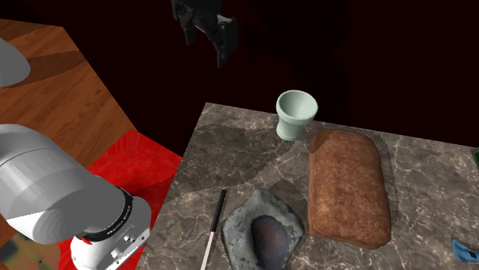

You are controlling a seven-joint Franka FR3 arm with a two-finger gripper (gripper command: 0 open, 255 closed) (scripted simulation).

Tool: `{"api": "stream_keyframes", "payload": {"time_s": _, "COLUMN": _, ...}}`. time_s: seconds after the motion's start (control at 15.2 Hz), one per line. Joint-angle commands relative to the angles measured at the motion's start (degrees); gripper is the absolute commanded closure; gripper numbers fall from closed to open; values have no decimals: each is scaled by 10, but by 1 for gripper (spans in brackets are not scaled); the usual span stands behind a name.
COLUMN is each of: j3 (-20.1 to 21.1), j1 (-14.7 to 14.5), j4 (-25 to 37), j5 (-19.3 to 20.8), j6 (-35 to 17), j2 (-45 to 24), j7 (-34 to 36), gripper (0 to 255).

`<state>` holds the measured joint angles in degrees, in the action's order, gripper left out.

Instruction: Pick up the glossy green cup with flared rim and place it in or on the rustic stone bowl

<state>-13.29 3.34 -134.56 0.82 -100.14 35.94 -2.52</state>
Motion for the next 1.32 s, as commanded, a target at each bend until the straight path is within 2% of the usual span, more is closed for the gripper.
{"api": "stream_keyframes", "payload": {"time_s": 0.0, "j3": -22, "j1": 3, "j4": 7, "j5": 7, "j6": -23, "j2": -31, "j7": -27, "gripper": 0}}
{"api": "stream_keyframes", "payload": {"time_s": 0.33, "j3": -75, "j1": 8, "j4": 38, "j5": 12, "j6": -69, "j2": -113, "j7": -92, "gripper": 0}}
{"api": "stream_keyframes", "payload": {"time_s": 0.66, "j3": -126, "j1": 9, "j4": 87, "j5": -4, "j6": -108, "j2": -209, "j7": -164, "gripper": 0}}
{"api": "stream_keyframes", "payload": {"time_s": 0.99, "j3": -169, "j1": 16, "j4": 154, "j5": -48, "j6": -134, "j2": -319, "j7": -243, "gripper": 0}}
{"api": "stream_keyframes", "payload": {"time_s": 1.25, "j3": -189, "j1": 34, "j4": 222, "j5": -98, "j6": -141, "j2": -415, "j7": -309, "gripper": 0}}
